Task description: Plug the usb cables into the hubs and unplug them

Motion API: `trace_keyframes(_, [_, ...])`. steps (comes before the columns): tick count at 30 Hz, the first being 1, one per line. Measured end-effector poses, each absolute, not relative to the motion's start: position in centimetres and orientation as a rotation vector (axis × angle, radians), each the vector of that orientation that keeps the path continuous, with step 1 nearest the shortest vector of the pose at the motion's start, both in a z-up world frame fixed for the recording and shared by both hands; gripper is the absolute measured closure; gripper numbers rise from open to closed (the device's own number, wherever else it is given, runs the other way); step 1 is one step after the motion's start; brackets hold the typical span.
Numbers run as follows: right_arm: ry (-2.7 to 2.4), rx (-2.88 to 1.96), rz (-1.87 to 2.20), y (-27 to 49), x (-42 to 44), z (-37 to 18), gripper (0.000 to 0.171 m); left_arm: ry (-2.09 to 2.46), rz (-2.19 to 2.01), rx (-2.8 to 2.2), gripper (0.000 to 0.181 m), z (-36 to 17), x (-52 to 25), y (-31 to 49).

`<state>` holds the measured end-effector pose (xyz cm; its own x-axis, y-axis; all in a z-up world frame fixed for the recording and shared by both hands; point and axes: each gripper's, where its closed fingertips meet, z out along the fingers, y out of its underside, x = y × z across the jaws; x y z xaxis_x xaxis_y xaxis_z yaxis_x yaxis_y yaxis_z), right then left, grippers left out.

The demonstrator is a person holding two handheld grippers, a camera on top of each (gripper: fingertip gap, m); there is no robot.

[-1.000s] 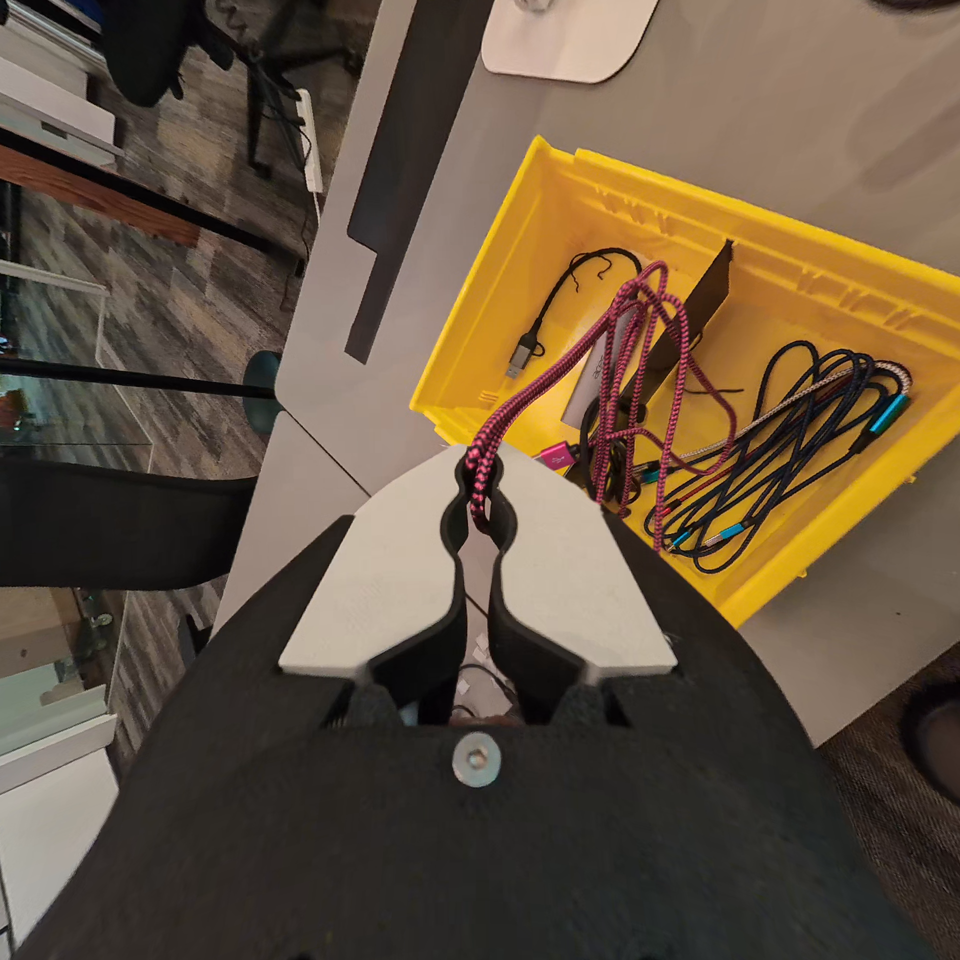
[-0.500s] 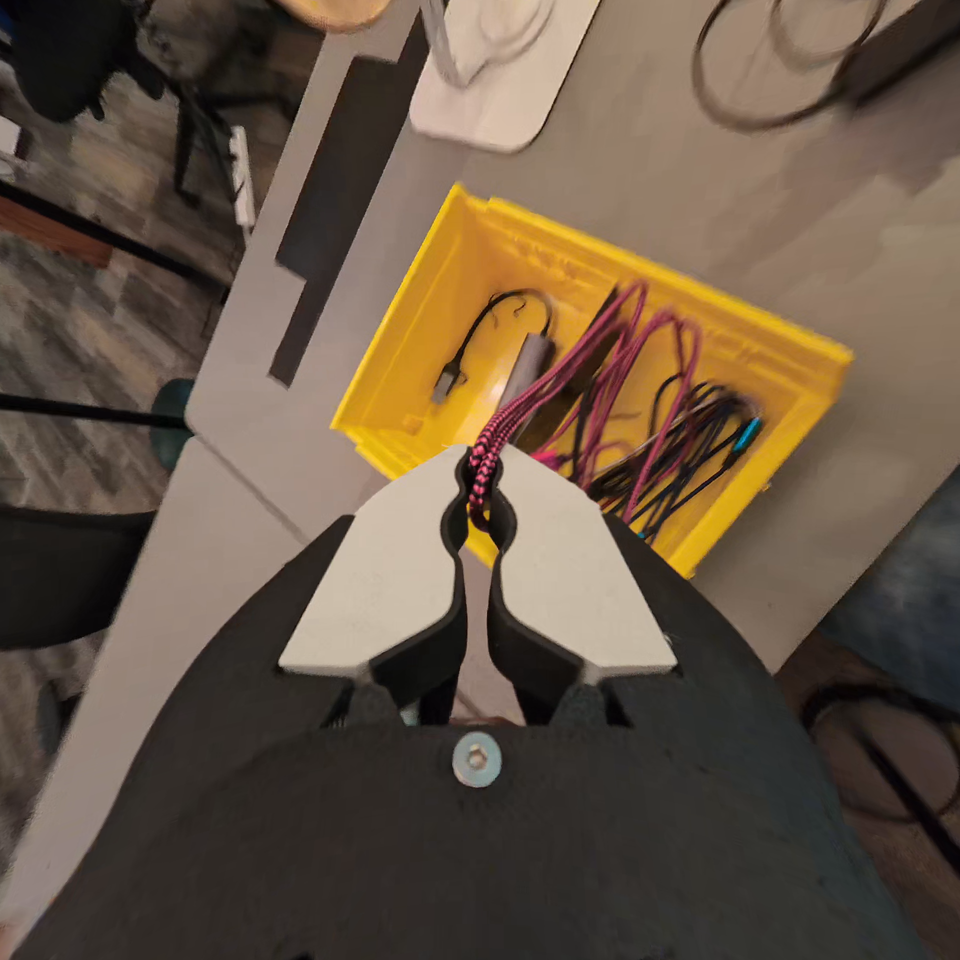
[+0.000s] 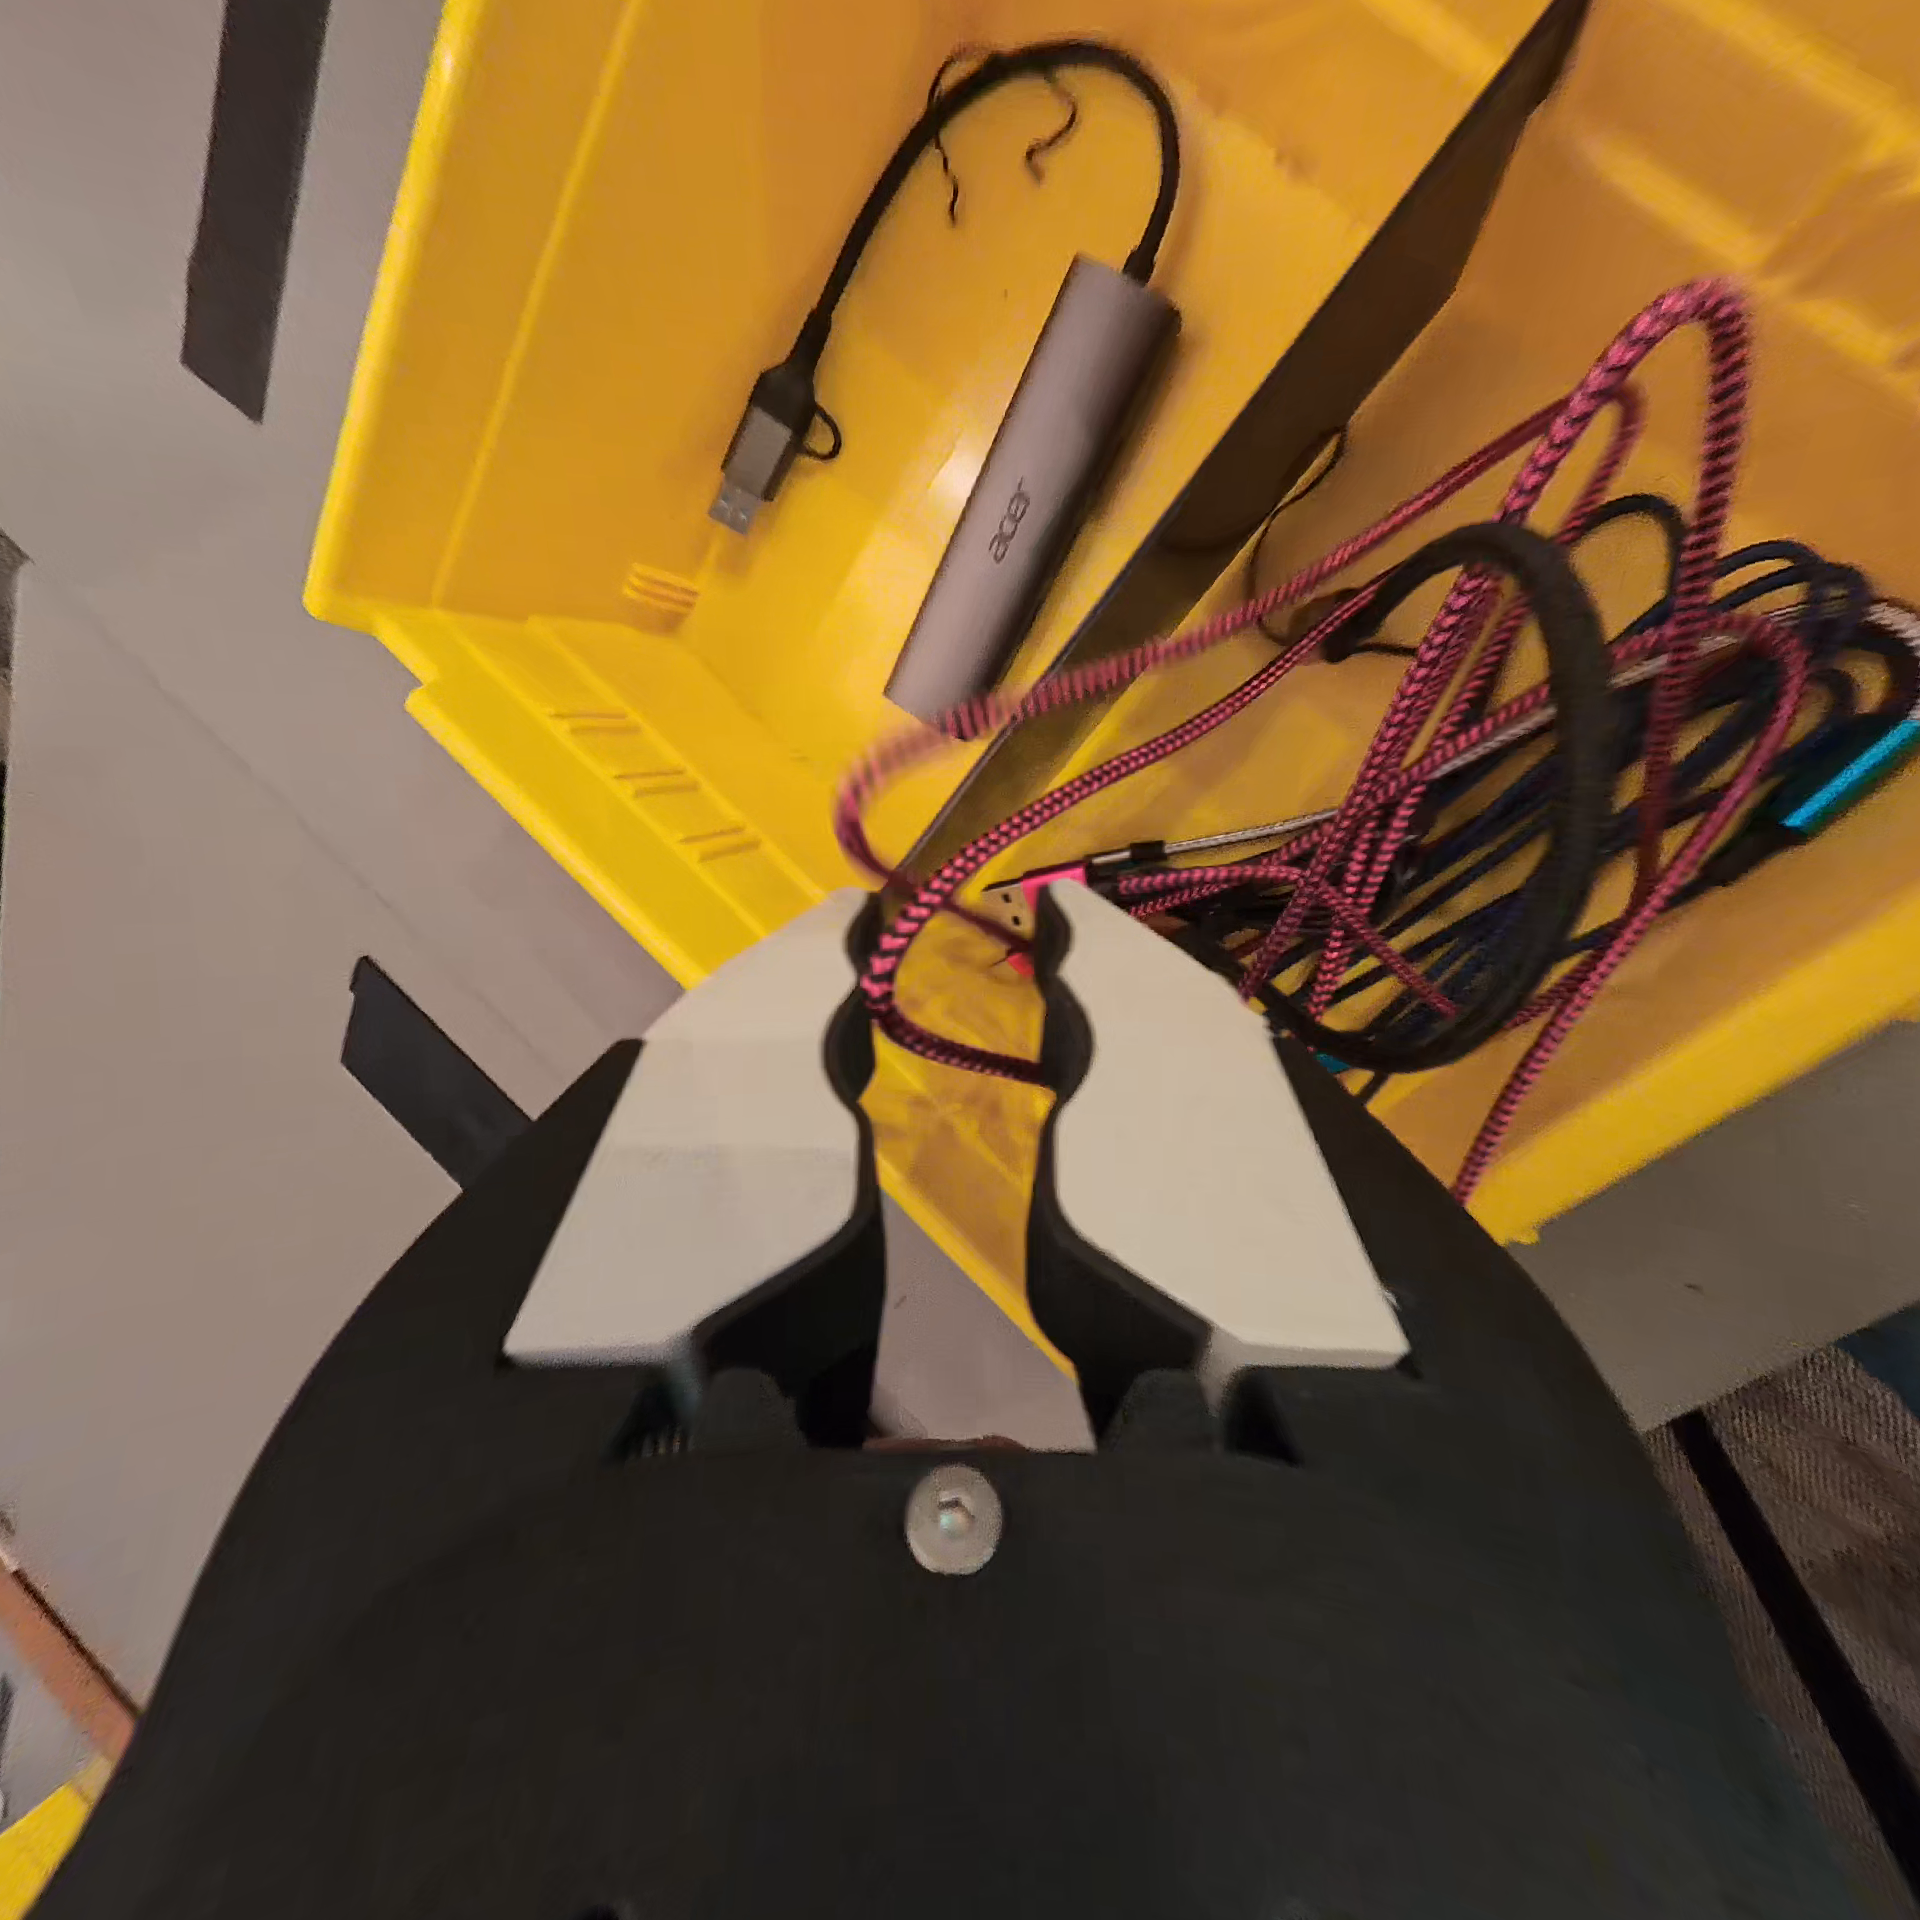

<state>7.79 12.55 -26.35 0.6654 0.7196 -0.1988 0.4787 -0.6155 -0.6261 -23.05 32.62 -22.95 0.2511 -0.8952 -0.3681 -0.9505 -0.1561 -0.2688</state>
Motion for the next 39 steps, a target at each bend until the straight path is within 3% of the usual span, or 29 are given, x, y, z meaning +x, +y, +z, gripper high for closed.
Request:
trace_keyframes(3, [-0.936,-2.342,0.589,12.4,7.7,-26.2,0.131,1.655,0.126,-2.108,0.128,-23.0,-22.8,33.5])
trace_keyframes(6, [-0.922,-2.336,0.590,12.5,8.1,-26.1,0.132,1.526,-0.035,-2.098,0.117,-20.5,-22.5,33.9])
trace_keyframes(10, [-0.916,-2.325,0.617,12.6,8.1,-26.1,0.132,1.521,-0.240,-1.991,0.124,-17.3,-21.6,31.1])
trace_keyframes(13, [-0.925,-2.316,0.630,12.8,7.8,-26.2,0.132,1.635,-0.276,-1.933,0.122,-17.9,-19.7,28.5])
trace_keyframes(17, [-0.943,-2.314,0.627,12.7,7.4,-26.4,0.133,1.769,-0.039,-1.957,0.178,-21.1,-19.2,28.9])
trace_keyframes(31, [-0.891,-2.268,0.622,12.5,8.5,-24.7,0.136,1.424,-0.489,-1.762,0.180,-6.5,-18.1,26.8])
trace_keyframes(39, [-0.844,-2.291,0.544,12.5,11.0,-24.8,0.131,1.439,-0.578,-1.553,0.178,-4.0,-9.5,21.7])
